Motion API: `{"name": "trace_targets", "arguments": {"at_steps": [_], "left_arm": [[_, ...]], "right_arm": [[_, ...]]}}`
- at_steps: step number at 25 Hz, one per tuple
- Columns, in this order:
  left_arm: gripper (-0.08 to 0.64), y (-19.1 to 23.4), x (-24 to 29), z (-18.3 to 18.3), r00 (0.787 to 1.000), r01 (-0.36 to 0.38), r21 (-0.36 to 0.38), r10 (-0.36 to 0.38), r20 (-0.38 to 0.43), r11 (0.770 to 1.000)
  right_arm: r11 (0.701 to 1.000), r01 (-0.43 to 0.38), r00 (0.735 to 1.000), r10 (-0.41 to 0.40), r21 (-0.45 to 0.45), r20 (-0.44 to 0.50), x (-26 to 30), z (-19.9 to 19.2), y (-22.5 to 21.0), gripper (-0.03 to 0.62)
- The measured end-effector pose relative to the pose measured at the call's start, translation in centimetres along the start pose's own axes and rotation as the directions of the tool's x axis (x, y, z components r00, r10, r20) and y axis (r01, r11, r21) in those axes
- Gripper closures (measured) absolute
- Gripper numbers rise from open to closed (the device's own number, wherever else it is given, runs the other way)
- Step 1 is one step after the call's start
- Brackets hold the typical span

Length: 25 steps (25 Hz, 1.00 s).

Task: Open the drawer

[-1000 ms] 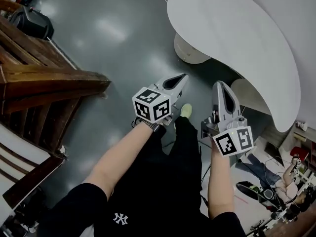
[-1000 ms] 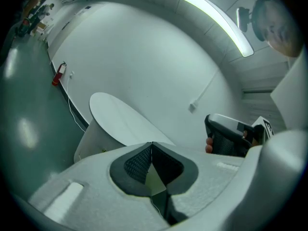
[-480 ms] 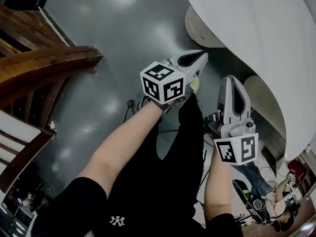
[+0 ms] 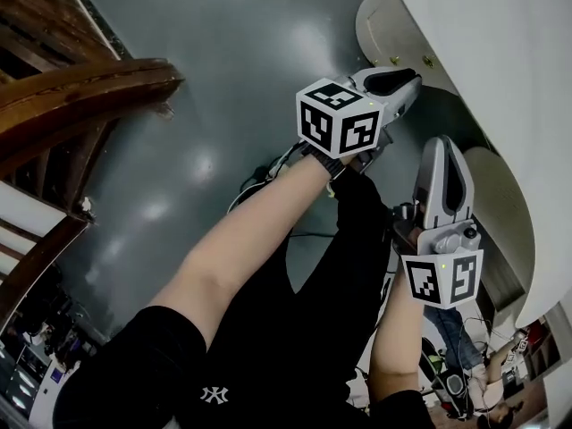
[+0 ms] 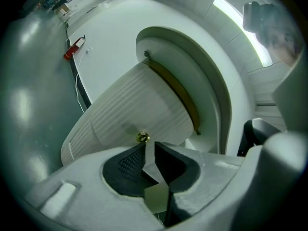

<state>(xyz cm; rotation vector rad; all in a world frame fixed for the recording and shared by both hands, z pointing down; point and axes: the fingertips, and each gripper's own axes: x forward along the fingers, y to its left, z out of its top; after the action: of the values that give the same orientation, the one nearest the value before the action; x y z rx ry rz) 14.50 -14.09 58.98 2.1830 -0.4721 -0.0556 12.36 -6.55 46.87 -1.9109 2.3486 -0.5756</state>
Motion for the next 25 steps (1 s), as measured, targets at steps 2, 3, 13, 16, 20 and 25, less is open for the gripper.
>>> {"name": "trace_targets", "arguments": {"at_steps": [2,3,13,16,20,25], "left_arm": [[0.484,1.0,0.6,0.0,1.000,0.003,-0.011,-0.003,0.008,1.000],[0.474,1.6,0.7,0.1,1.000,0.002,-0.015,-0.002,0.013,1.000],[0.440,2.8,2.3,0.9,0.998,0.018,-0.070,-0.015,0.055,0.997],[0.440,3.1,2.8,0.8,0.999,0.013,-0.064,-0.010,0.045,0.998],[0.442,3.3,3.4,0.8,0.999,-0.003,-0.048,0.005,0.047,0.999],[0.449,3.4,2.9,0.6,0.999,-0.009,-0.052,0.012,0.049,0.999]], "right_arm": [[1.000,-0.004,1.000,0.004,-0.002,-0.007,0.8,-0.7,-0.2,0.577],[1.000,-0.007,1.000,0.007,-0.003,-0.010,1.2,-1.0,-0.1,0.577],[0.999,-0.034,0.999,0.034,-0.013,-0.015,2.5,-1.5,0.6,0.577],[0.999,-0.030,0.999,0.030,-0.011,-0.014,2.6,-1.5,0.4,0.577],[1.000,-0.019,1.000,0.019,-0.004,-0.014,2.4,-1.3,-0.1,0.577],[1.000,-0.014,1.000,0.014,-0.002,-0.015,1.9,-1.3,0.1,0.577]]}}
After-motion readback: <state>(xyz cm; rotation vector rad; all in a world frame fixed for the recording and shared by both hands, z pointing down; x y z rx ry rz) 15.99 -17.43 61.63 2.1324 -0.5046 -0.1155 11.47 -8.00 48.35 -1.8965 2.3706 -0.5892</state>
